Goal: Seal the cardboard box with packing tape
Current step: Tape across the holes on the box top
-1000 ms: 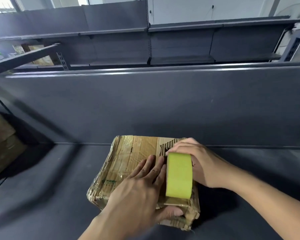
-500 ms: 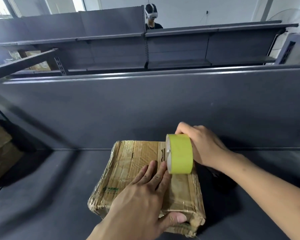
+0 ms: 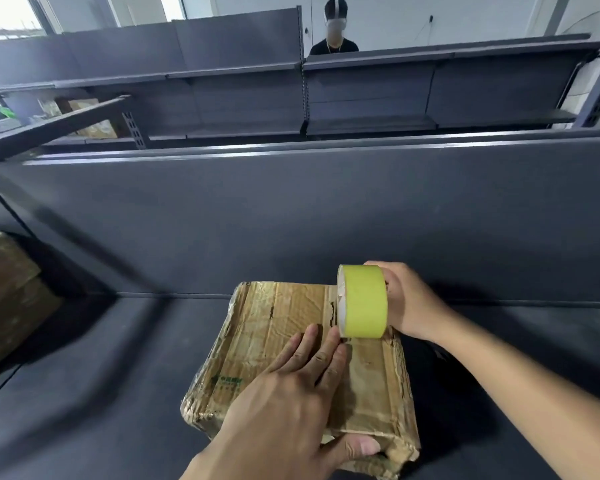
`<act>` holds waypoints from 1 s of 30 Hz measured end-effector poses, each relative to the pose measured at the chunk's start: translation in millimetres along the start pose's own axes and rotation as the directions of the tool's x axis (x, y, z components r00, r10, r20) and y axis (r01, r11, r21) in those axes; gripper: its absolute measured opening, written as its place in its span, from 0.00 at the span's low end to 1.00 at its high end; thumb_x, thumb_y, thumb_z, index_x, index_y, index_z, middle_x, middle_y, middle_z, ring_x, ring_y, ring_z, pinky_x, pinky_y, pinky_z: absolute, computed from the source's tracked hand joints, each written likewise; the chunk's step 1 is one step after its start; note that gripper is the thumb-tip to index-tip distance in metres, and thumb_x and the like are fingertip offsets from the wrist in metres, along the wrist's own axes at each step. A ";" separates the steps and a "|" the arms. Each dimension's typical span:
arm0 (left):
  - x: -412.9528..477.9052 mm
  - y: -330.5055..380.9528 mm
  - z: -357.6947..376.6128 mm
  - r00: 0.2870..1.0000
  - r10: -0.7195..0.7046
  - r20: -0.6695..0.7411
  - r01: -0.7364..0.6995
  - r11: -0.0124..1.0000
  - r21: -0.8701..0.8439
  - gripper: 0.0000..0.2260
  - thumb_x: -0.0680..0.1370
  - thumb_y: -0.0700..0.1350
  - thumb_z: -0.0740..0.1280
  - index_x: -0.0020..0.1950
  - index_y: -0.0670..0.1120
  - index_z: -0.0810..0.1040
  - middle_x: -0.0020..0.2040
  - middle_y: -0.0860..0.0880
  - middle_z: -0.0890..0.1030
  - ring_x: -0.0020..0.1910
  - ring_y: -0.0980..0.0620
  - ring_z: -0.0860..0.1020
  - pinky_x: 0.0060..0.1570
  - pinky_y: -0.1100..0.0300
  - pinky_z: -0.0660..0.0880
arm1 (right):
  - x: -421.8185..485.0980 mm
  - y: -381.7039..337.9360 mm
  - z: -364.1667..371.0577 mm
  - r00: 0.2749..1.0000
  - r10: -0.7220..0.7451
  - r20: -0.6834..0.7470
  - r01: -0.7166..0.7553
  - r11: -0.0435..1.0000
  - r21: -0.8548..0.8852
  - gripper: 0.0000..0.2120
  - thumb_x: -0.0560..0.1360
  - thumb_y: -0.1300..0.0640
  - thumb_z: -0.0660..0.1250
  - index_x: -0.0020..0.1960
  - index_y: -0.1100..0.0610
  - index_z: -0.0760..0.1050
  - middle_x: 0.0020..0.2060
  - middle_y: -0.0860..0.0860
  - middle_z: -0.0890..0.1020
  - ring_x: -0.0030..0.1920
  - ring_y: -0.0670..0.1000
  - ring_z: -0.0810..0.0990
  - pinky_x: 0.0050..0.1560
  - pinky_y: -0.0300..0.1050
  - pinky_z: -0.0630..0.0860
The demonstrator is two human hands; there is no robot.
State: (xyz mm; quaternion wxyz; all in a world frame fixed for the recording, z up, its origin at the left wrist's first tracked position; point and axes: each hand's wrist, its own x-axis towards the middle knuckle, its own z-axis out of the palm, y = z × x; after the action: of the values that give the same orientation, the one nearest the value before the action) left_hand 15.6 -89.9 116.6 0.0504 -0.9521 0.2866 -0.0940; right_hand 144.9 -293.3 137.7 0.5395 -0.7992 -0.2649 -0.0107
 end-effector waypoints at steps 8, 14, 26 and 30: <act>-3.9 2.1 8.6 0.997 0.051 -0.064 -0.049 0.998 0.032 0.43 0.79 0.75 0.48 0.73 0.41 0.77 0.75 0.43 0.74 0.73 0.39 0.73 0.61 0.45 0.80 | 8.6 -16.9 -15.0 0.975 -0.188 -0.116 0.141 0.934 -0.327 0.09 0.74 0.65 0.70 0.42 0.55 0.72 0.30 0.48 0.78 0.31 0.45 0.77 0.30 0.47 0.69; -11.3 7.1 12.6 0.987 0.082 -0.136 -0.072 0.994 0.077 0.35 0.86 0.65 0.45 0.72 0.42 0.78 0.74 0.44 0.75 0.72 0.38 0.73 0.67 0.50 0.70 | 27.8 -27.5 -21.5 0.894 -0.438 -0.096 0.303 0.747 -0.592 0.06 0.78 0.59 0.68 0.51 0.60 0.74 0.33 0.49 0.76 0.29 0.49 0.74 0.25 0.39 0.64; -24.7 13.4 18.0 0.962 0.121 -0.244 -0.100 0.990 0.097 0.25 0.89 0.49 0.46 0.70 0.46 0.81 0.73 0.48 0.76 0.71 0.43 0.76 0.63 0.52 0.78 | 30.6 -13.0 3.2 0.984 0.101 0.144 -0.098 0.995 -0.024 0.19 0.75 0.59 0.63 0.26 0.47 0.74 0.24 0.39 0.76 0.27 0.37 0.71 0.32 0.33 0.67; -24.8 11.7 16.4 0.960 0.145 -0.239 -0.122 0.987 0.108 0.24 0.89 0.50 0.47 0.69 0.47 0.81 0.73 0.48 0.77 0.70 0.43 0.76 0.63 0.53 0.79 | 28.6 -12.9 -3.7 0.978 0.124 0.170 -0.130 0.991 0.026 0.20 0.74 0.63 0.62 0.25 0.51 0.69 0.21 0.39 0.71 0.25 0.37 0.67 0.29 0.31 0.64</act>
State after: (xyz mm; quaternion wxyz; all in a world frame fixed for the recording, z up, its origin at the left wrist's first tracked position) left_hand -7.5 -85.2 95.1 0.0647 -0.9082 0.3495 -0.2210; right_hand 164.9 -281.1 158.9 0.5297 -0.8023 -0.2580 0.0962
